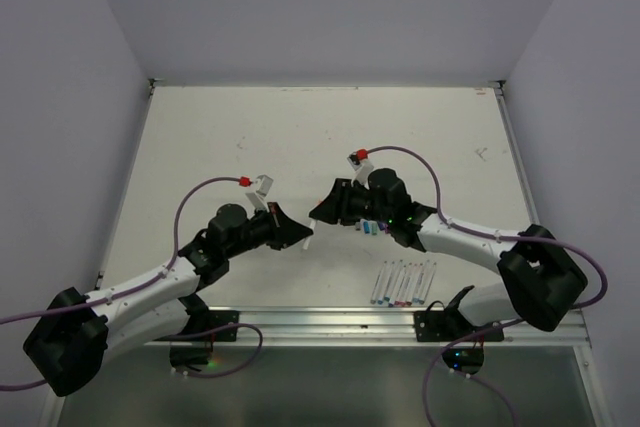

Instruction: Open the pen caps

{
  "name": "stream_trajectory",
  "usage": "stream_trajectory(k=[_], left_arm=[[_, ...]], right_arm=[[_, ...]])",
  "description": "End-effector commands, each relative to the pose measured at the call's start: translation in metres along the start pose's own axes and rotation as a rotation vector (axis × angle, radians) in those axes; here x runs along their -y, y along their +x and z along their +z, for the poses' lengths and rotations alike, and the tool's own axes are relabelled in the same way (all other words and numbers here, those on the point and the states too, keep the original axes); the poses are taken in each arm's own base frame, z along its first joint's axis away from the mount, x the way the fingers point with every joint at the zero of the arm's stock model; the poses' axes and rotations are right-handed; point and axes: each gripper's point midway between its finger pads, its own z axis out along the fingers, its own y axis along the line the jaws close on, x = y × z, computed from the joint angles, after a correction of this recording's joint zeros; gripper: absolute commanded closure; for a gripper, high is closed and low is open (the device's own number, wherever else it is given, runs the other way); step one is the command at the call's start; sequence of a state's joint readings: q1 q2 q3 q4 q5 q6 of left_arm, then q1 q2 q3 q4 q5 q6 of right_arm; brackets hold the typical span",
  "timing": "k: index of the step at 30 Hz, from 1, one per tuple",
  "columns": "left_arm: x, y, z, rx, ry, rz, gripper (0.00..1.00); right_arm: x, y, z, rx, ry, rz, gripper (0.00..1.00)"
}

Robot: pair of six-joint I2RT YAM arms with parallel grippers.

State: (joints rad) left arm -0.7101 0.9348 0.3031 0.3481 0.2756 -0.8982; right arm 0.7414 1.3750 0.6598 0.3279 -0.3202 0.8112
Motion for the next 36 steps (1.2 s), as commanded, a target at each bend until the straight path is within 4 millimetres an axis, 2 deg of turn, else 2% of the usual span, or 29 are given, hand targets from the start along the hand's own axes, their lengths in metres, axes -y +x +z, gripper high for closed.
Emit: stream_trajectory(k=[1,18,29,32,33,34,35,36], left_arm=[[0.014,-0.009,0.0,0.023,0.031,0.022,1.0],[0.008,-0.004,0.001,0.012,0.018,0.029,1.0],[0.007,-0.003,0.0,0.006,0.016,0.036,1.0],[0.007,-0.003,0.0,0.009,0.016,0.036,1.0],[0.007,-0.002,-0.001,0.007,0.017,0.038,1.0],[0.008,-0.002,-0.001,0.008,0.023,0.041,1.0],[0.008,-0.002,-0.001,0.006,0.025,0.041,0.81],[0.008,-0.001,-0.001,0.008,0.029,0.04,0.7]], right_arm=[[-0.018,-0.031,0.005,0.106,-0.043,-0.025,0.56],[-0.023,-0.038,0.013,0.124,-0.066,-0.014,0.65],[-0.021,-0.037,0.019,0.116,-0.068,-0.007,0.76],[-0.02,-0.036,0.019,0.118,-0.068,-0.004,0.95],[-0.021,-0.037,0.019,0.121,-0.073,-0.003,1.0],[-0.023,-0.037,0.018,0.121,-0.081,0.001,1.0],[-0.024,-0.036,0.017,0.119,-0.087,0.001,1.0],[-0.029,-0.037,0.013,0.12,-0.104,0.008,1.0]])
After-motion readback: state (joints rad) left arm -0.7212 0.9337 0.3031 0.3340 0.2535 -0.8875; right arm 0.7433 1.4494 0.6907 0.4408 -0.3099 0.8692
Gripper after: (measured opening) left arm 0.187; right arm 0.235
